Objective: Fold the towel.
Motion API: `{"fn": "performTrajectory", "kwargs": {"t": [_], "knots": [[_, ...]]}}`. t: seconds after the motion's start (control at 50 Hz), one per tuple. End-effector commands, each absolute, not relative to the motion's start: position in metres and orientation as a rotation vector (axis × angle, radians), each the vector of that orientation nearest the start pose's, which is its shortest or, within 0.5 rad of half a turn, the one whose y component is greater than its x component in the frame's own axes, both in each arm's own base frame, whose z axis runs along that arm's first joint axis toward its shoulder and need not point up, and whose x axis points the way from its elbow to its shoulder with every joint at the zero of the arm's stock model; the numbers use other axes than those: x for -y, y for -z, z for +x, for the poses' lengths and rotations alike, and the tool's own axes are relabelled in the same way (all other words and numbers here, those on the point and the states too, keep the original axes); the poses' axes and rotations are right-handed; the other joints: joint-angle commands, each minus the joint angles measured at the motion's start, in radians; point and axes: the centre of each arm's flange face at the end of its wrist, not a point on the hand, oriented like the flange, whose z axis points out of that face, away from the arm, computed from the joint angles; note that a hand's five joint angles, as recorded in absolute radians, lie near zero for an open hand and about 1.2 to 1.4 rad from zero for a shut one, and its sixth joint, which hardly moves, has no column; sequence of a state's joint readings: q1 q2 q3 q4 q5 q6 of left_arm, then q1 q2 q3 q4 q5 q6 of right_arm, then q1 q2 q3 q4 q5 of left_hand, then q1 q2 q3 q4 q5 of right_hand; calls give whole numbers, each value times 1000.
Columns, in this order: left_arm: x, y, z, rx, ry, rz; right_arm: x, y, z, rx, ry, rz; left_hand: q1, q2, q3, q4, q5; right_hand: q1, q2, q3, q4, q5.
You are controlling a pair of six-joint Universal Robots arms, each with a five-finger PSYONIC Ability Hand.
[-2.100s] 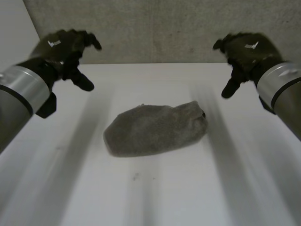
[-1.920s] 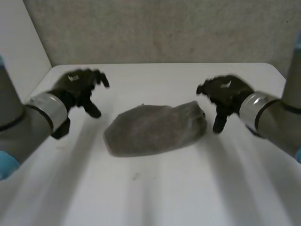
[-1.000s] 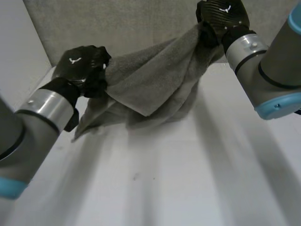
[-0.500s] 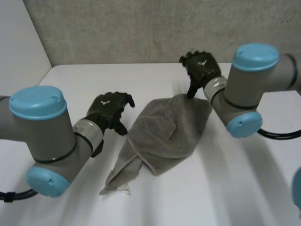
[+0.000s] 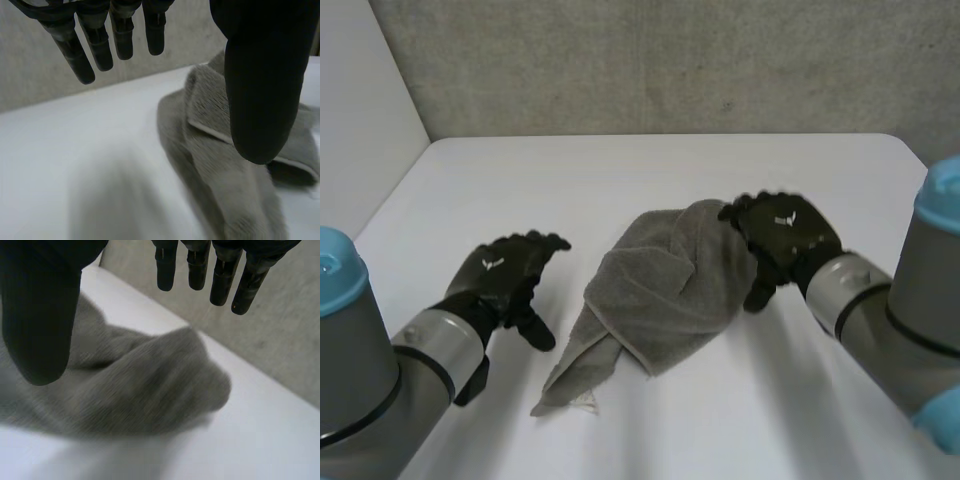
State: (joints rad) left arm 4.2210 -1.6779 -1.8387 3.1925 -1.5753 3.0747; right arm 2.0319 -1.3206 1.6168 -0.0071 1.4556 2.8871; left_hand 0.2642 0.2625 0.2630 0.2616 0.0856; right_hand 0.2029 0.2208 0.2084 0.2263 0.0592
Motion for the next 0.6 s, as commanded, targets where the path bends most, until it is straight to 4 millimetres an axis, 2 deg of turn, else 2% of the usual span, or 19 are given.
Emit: {"fn": "performTrajectory", "kwargs": {"t": [0.02, 0.14, 0.32, 0.36, 0.38, 0.42, 0.44, 0.46, 0.54, 0.56, 0.58, 0.6], "knots": [[192, -179, -252, -2968, 1765, 474, 214, -192, 265, -2255, 1615, -924, 46, 48, 47, 49, 50, 2, -15, -3, -21, -28], [198, -165, -257, -3030, 1670, 453, 207, -179, 264, -2270, 1578, -916, 75, 77, 77, 78, 80, 8, -10, 3, -15, -23], [211, -149, -264, -3064, 1617, 422, 205, -173, 262, -2275, 1575, -912, 134, 136, 135, 137, 138, 47, 29, 41, 23, 16], [218, -142, -267, -3066, 1595, 417, 205, -171, 261, -2274, 1581, -905, 309, 311, 310, 312, 313, 90, 72, 85, 67, 59], [218, -142, -267, -3066, 1595, 417, 205, -171, 261, -2274, 1581, -905, 310, 312, 312, 313, 315, 91, 73, 85, 67, 60], [225, -137, -270, -3062, 1593, 408, 205, -169, 261, -2268, 1593, -902, 874, 875, 875, 876, 878, 111, 93, 106, 88, 80], [225, -137, -270, -3062, 1593, 408, 205, -169, 260, -2268, 1593, -902, 877, 879, 878, 880, 881, 111, 93, 106, 88, 80], [229, -138, -271, -3054, 1605, 412, 205, -168, 260, -2265, 1596, -899, 1129, 1131, 1131, 1132, 1134, 117, 99, 111, 93, 86], [234, -149, -275, -3023, 1675, 425, 204, -166, 260, -2269, 1583, -866, 1132, 1134, 1133, 1135, 1136, 149, 131, 144, 126, 118], [236, -156, -277, -3006, 1720, 432, 204, -166, 260, -2269, 1567, -827, 1132, 1134, 1133, 1135, 1136, 164, 146, 158, 140, 133], [238, -174, -279, -2973, 1811, 431, 203, -167, 262, -2264, 1545, -774, 1132, 1134, 1133, 1135, 1136, 199, 181, 193, 175, 168], [238, -174, -279, -2972, 1812, 431, 203, -167, 262, -2264, 1545, -774, 1132, 1134, 1133, 1135, 1136, 199, 181, 194, 176, 168]]}}
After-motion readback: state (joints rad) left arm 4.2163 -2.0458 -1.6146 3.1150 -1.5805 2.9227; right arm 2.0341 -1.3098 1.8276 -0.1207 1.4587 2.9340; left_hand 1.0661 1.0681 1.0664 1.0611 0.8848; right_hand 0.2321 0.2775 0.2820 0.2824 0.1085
